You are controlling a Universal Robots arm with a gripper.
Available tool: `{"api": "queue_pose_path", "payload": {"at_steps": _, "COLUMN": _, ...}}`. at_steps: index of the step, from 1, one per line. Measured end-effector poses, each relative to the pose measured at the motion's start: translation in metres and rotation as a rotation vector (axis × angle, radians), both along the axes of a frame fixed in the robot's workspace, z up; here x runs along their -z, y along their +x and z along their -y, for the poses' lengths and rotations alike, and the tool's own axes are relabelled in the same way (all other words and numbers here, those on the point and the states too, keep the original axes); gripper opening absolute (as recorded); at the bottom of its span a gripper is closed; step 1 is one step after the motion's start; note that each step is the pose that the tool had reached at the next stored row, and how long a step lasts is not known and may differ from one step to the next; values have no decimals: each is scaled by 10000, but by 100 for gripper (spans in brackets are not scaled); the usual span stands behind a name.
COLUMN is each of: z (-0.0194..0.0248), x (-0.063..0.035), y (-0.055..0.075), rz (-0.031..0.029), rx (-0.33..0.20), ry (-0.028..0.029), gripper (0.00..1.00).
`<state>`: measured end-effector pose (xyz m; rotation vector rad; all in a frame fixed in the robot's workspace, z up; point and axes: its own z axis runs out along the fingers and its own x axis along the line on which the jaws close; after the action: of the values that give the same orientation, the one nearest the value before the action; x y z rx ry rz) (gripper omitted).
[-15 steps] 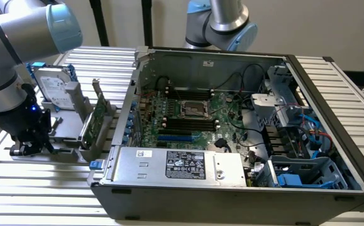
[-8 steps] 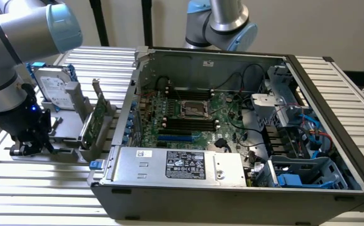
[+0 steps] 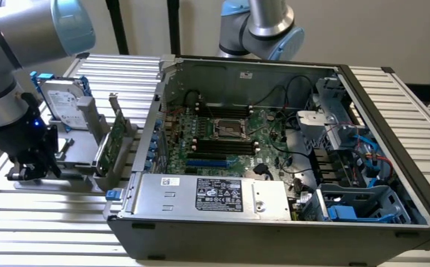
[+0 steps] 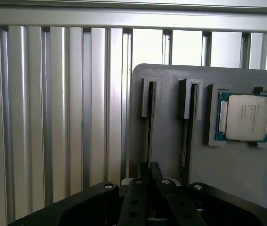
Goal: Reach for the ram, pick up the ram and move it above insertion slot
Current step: 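Pick up the ram and move it above insertion slot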
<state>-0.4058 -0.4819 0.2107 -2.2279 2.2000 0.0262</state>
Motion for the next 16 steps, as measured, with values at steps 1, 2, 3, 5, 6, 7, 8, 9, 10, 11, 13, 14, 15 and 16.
{"api": "queue_pose_path", "payload": {"at_steps": 1, "z": 0, "x": -34, "y": 0, "rz": -1, "rx": 0, "ry": 0, "gripper": 13}}
{"api": "queue_pose_path", "payload": {"at_steps": 2, "z": 0, "x": -75, "y": 1, "rz": -1, "rx": -1, "ry": 0, "gripper": 13}}
{"api": "queue_pose_path", "payload": {"at_steps": 3, "z": 0, "x": -124, "y": 1, "rz": -5, "rx": -1, "ry": -1, "gripper": 13}}
{"api": "queue_pose_path", "payload": {"at_steps": 5, "z": 0, "x": -214, "y": 5, "rz": -17, "rx": -2, "ry": 0, "gripper": 13}}
{"api": "queue_pose_path", "payload": {"at_steps": 6, "z": 0, "x": -259, "y": 7, "rz": -24, "rx": -2, "ry": 0, "gripper": 13}}
{"api": "queue_pose_path", "payload": {"at_steps": 7, "z": 1, "x": -305, "y": 11, "rz": -28, "rx": -1, "ry": 0, "gripper": 13}}
{"api": "queue_pose_path", "payload": {"at_steps": 8, "z": 1, "x": -350, "y": 17, "rz": -30, "rx": -2, "ry": 0, "gripper": 13}}
{"api": "queue_pose_path", "payload": {"at_steps": 9, "z": 1, "x": -395, "y": 24, "rz": -31, "rx": -2, "ry": 0, "gripper": 13}}
{"api": "queue_pose_path", "payload": {"at_steps": 10, "z": 0, "x": -440, "y": 33, "rz": -33, "rx": -1, "ry": 0, "gripper": 13}}
{"api": "queue_pose_path", "payload": {"at_steps": 11, "z": 0, "x": -485, "y": 46, "rz": -33, "rx": -1, "ry": 1, "gripper": 13}}
{"api": "queue_pose_path", "payload": {"at_steps": 13, "z": 0, "x": -579, "y": 82, "rz": -37, "rx": -1, "ry": 0, "gripper": 13}}
{"api": "queue_pose_path", "payload": {"at_steps": 14, "z": 0, "x": -624, "y": 104, "rz": -37, "rx": -2, "ry": 1, "gripper": 13}}
{"api": "queue_pose_path", "payload": {"at_steps": 15, "z": 0, "x": -669, "y": 127, "rz": -38, "rx": -4, "ry": 0, "gripper": 13}}
{"api": "queue_pose_path", "payload": {"at_steps": 16, "z": 0, "x": -714, "y": 152, "rz": -40, "rx": -6, "ry": -1, "gripper": 13}}
